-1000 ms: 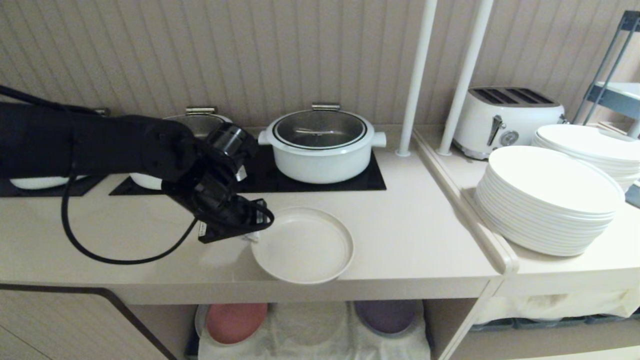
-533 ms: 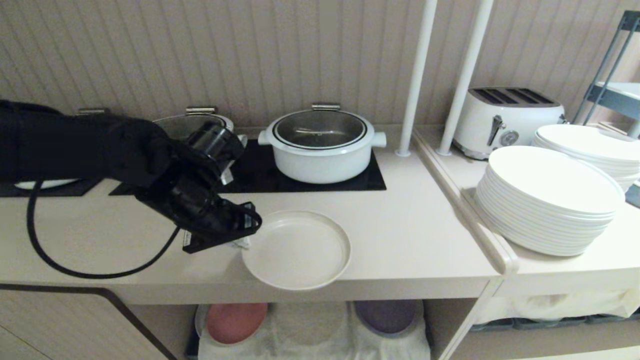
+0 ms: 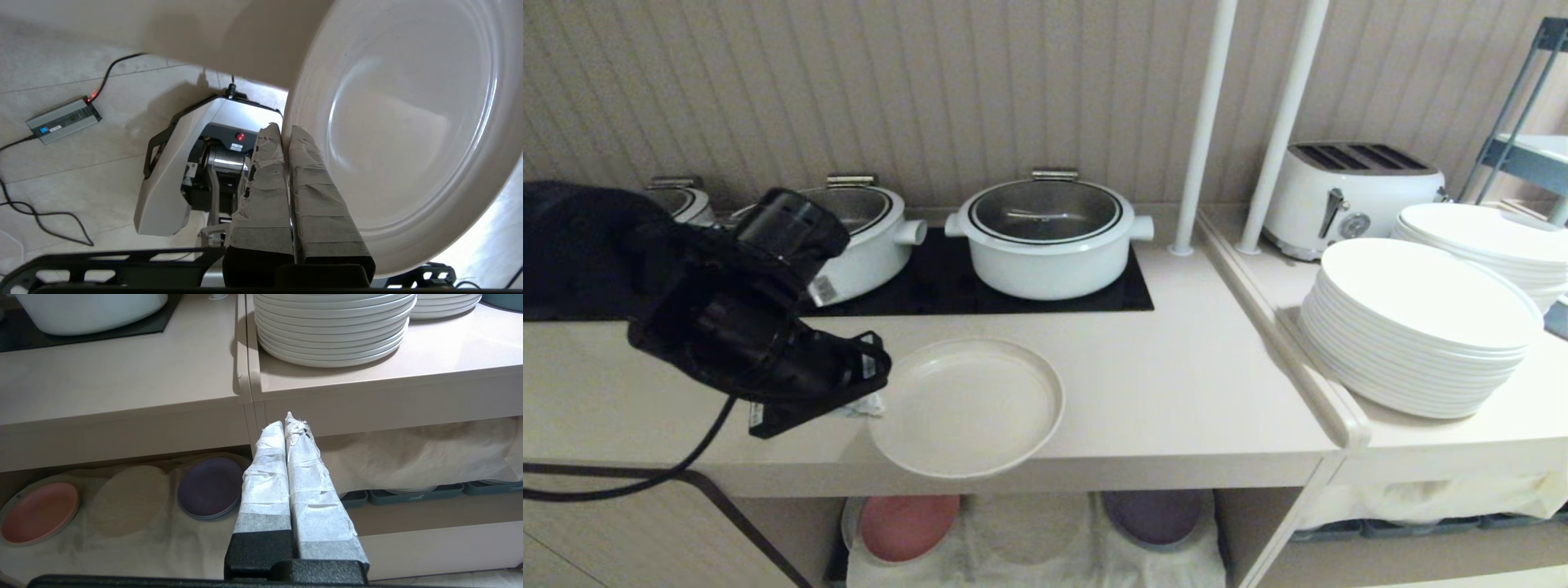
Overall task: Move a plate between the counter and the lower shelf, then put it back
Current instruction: Put the plate in the cupboard
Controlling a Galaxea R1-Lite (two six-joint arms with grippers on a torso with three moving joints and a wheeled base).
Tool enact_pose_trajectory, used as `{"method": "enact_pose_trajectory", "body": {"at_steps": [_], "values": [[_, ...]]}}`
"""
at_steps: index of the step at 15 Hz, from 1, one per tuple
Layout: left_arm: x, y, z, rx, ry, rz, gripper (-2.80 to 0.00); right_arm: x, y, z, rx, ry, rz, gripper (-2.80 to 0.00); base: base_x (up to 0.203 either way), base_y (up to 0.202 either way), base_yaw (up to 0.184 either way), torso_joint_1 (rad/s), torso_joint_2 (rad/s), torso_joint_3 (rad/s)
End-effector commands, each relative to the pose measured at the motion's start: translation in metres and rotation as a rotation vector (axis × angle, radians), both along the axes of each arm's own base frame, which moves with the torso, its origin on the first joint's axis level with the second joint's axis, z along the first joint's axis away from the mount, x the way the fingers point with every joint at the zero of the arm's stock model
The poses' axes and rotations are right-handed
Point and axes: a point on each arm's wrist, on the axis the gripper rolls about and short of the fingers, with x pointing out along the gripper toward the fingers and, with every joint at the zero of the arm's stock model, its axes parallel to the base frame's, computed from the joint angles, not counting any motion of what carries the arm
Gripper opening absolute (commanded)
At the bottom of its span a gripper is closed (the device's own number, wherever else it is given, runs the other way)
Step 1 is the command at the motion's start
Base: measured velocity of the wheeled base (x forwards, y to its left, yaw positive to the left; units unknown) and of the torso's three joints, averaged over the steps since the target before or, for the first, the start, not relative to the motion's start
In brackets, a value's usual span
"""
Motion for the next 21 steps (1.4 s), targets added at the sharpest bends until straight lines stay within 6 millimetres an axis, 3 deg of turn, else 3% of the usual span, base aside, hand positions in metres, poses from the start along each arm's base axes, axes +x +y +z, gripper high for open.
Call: {"method": "enact_pose_trajectory", "body": {"at_steps": [1,8,14,21], "values": [[-0.016,0.008,0.010,-0.014,-0.029,0.014,-2.80,0.000,0.000,0.000,0.001,-0.001,0.000,-2.80,0.000,0.000,0.000,0.000,0.00,0.000],[-0.042,0.028,0.019,-0.013,-0.074,0.005,-2.80,0.000,0.000,0.000,0.001,-0.001,0.000,-2.80,0.000,0.000,0.000,0.000,0.00,0.000],[-0.086,0.040,0.006,0.003,-0.061,-0.123,-2.80,0.000,0.000,0.000,0.001,-0.001,0.000,-2.80,0.000,0.000,0.000,0.000,0.00,0.000],[-0.121,0.052,-0.009,0.019,-0.045,-0.155,-2.80,0.000,0.000,0.000,0.001,-0.001,0.000,-2.80,0.000,0.000,0.000,0.000,0.00,0.000]]}}
